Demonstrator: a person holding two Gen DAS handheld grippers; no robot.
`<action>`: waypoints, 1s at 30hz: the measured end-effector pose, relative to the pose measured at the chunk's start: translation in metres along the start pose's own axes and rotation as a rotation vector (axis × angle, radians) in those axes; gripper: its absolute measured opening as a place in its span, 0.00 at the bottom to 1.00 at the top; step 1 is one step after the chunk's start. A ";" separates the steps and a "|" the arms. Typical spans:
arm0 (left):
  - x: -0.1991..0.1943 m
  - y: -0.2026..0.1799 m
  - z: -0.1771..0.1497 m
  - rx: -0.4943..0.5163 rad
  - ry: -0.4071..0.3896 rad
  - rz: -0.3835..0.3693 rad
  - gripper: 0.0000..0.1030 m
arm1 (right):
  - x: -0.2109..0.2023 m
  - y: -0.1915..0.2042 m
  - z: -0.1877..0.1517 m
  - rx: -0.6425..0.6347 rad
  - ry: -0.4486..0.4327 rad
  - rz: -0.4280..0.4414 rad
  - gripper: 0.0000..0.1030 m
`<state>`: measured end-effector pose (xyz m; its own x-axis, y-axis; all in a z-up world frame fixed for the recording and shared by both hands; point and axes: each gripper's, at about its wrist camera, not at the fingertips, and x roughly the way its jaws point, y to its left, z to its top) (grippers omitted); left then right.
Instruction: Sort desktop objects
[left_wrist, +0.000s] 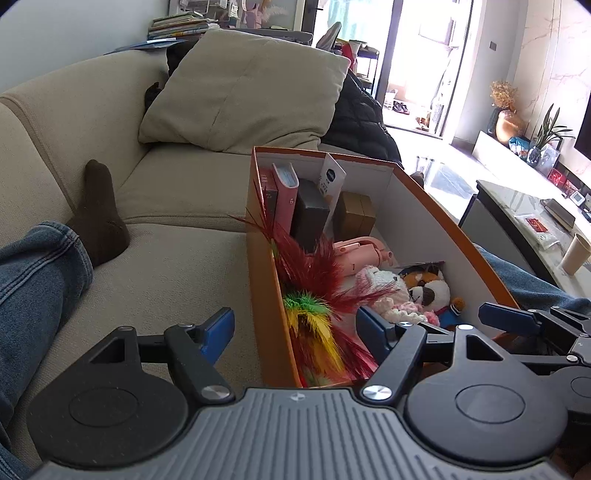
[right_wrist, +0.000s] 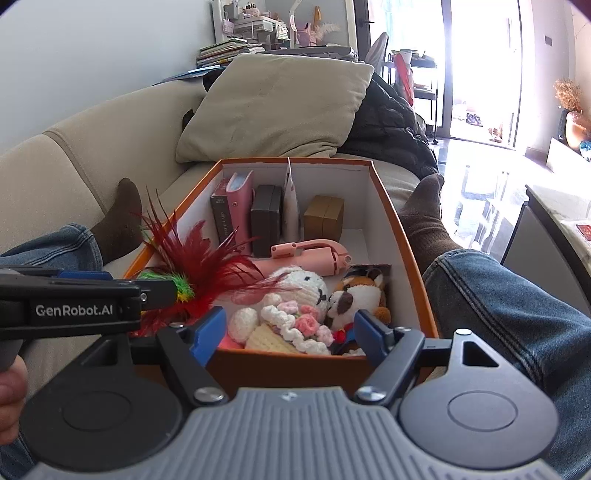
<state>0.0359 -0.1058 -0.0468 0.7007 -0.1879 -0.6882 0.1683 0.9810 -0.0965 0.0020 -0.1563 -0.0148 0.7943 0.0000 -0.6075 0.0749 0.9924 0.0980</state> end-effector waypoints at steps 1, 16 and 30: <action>0.000 0.000 0.000 -0.003 0.001 0.000 0.83 | 0.000 -0.001 0.000 0.000 0.001 0.002 0.75; 0.001 0.000 0.001 -0.006 -0.003 0.013 0.83 | 0.001 -0.001 0.001 0.004 0.001 0.004 0.76; -0.002 0.010 0.002 -0.025 -0.005 0.036 0.83 | 0.002 0.000 0.002 0.020 0.011 -0.007 0.77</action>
<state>0.0378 -0.0960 -0.0453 0.7097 -0.1530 -0.6877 0.1260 0.9880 -0.0897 0.0052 -0.1563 -0.0148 0.7868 -0.0057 -0.6172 0.0927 0.9897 0.1091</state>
